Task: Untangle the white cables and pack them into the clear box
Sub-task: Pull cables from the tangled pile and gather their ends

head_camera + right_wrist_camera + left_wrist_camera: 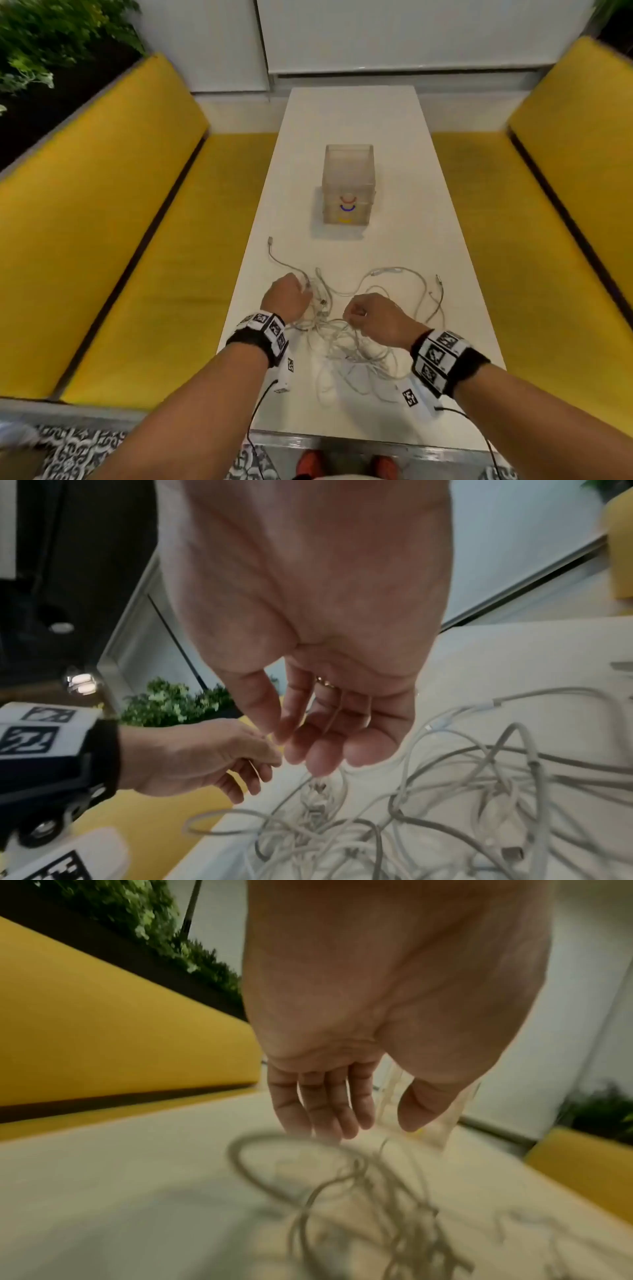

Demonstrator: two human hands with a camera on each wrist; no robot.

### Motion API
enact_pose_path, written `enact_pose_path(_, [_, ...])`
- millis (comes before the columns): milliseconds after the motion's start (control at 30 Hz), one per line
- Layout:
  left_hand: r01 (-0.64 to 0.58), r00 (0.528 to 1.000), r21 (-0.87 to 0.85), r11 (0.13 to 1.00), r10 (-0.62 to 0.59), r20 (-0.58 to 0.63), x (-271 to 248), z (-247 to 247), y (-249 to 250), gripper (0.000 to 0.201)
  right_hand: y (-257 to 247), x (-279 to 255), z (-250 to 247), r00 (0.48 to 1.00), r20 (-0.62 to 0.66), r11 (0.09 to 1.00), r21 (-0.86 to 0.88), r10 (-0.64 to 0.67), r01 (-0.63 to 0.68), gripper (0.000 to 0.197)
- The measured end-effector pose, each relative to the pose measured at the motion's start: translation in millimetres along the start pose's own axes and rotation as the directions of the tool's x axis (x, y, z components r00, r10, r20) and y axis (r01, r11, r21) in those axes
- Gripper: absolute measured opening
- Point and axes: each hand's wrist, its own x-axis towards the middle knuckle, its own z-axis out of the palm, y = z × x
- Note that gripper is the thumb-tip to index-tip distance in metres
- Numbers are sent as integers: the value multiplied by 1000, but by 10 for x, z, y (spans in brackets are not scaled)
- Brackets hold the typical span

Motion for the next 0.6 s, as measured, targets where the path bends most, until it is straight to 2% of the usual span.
enact_pose_path(100, [62,994,165,984,-77,82,134,143,-97,28,-11,150,-17,999,39,998,-47,37,-36,13])
enact_pose_path(200, [103,989,162,981,-118,85,174,201,-123,27,10,222,-71,995,35,996,-15,91,-91,14])
enact_pose_path(267, [78,991,141,987,-92,99,186,162,-95,25,24,248,-92,993,22,993,21,113,-114,14])
enact_pose_path(333, [31,990,21,999,-33,141,203,72,-57,25,59,277,-86,992,12,990,58,125,-126,15])
enact_pose_path(433, [-102,976,-209,972,139,166,85,-144,107,27,29,278,-59,997,-28,989,129,76,-72,15])
enact_pose_path(533, [-198,966,-390,899,247,79,-129,-322,333,25,-106,286,-61,995,-75,975,217,71,-53,30])
enact_pose_path(600, [-265,951,-438,859,309,31,-261,-345,451,26,-229,283,-81,996,-58,942,333,70,-47,42])
